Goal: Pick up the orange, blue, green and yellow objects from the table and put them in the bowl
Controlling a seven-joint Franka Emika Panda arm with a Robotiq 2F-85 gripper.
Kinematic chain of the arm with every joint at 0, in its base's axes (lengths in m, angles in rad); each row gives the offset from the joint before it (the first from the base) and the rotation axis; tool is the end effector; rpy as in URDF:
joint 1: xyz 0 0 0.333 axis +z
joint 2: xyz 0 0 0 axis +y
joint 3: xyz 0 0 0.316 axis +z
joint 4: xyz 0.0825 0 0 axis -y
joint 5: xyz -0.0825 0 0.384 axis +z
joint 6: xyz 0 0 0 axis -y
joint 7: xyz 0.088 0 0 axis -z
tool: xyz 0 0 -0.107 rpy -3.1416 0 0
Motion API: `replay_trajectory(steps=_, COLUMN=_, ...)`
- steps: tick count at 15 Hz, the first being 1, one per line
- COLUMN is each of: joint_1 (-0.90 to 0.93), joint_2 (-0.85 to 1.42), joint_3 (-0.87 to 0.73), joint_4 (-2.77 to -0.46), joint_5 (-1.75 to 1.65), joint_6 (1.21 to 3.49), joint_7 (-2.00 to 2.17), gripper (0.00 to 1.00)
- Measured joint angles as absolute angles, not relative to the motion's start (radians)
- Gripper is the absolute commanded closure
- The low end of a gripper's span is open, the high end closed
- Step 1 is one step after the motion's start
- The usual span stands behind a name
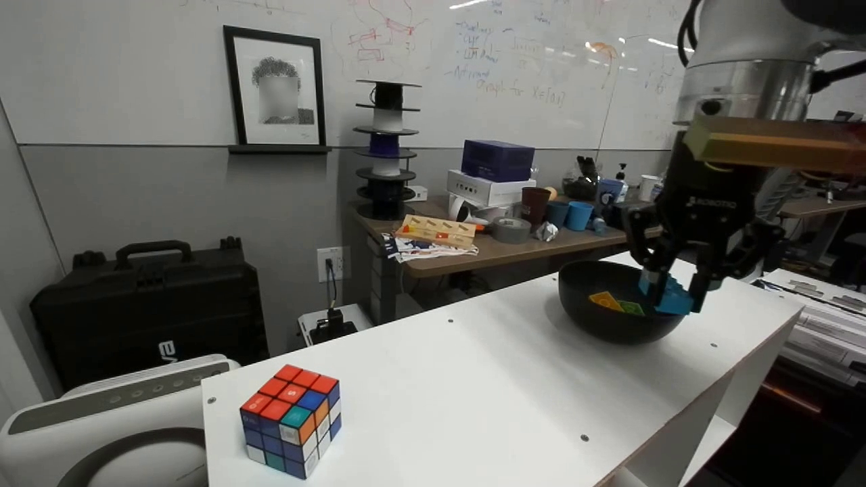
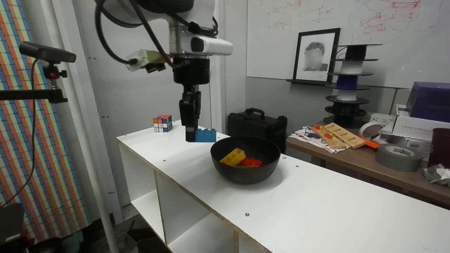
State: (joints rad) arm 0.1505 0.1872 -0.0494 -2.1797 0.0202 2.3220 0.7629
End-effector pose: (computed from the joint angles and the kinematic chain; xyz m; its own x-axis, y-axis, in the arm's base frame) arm 0.5477 0.0561 0.3007 0.7797 -0.6251 -0.0357 -0.6245 -0.7806 0.0273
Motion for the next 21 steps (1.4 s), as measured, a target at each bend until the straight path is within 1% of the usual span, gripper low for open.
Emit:
replay_trajectory(steps=4, joint_1=0.123, joint_2=0.066, joint_3=-0.06, joint_4=-2.381, joint_5=-0.104, joint_6=2.511, joint_7=0.838, gripper=0.89)
replay_trajectory(steps=9, joint_1=0.059, joint_2=-0.047, joint_3=-0.059, joint_4=-2.538, joint_5=-0.118, joint_6=2.658, joint_7=0.865, gripper=0.89)
replay_trajectory(steps=15, joint_1=-0.008, joint_2=-0.109, joint_3=-0.051, joint_4=-2.605, joint_5=-0.109, joint_6=2.72, joint_7=0.866, gripper=0.89)
replay_trajectory(steps=21, joint_1=-0.024, joint_2=-0.116, joint_3=-0.026, joint_4=-2.629, joint_5=-0.079, joint_6=2.797, joint_7=0.869, gripper=0.89)
